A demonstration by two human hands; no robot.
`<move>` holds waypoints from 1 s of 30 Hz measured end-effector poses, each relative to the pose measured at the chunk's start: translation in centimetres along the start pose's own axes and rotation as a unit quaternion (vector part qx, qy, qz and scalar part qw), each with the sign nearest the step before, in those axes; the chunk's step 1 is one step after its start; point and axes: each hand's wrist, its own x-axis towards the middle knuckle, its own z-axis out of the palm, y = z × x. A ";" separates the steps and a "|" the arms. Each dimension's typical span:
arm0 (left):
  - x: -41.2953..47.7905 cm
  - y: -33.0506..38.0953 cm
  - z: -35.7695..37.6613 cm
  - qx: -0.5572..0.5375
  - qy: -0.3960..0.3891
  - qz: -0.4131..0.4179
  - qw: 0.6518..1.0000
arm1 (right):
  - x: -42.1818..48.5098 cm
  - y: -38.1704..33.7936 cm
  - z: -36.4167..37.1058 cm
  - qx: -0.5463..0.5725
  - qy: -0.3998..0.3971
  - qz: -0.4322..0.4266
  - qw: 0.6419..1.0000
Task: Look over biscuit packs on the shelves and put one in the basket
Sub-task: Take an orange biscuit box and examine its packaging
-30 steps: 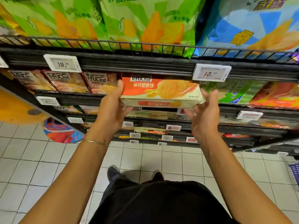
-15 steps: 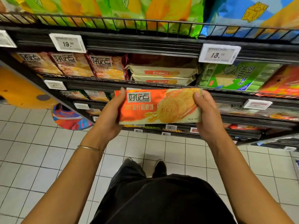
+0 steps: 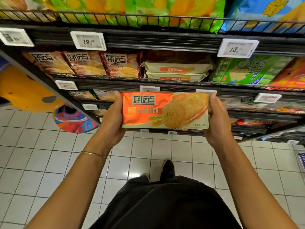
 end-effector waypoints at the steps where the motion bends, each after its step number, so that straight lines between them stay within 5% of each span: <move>1: -0.2 0.2 -0.7 0.006 0.001 0.000 1.000 | -0.6 0.2 0.4 0.006 0.002 0.003 1.000; 12: -1.8 -0.7 -7.6 0.007 -0.017 0.040 0.999 | -6.8 2.7 3.8 -0.044 0.023 -0.046 0.998; 30: -3.5 -0.5 -7.9 -0.004 -0.015 0.076 0.997 | -9.4 2.6 4.3 -0.190 0.076 -0.128 0.970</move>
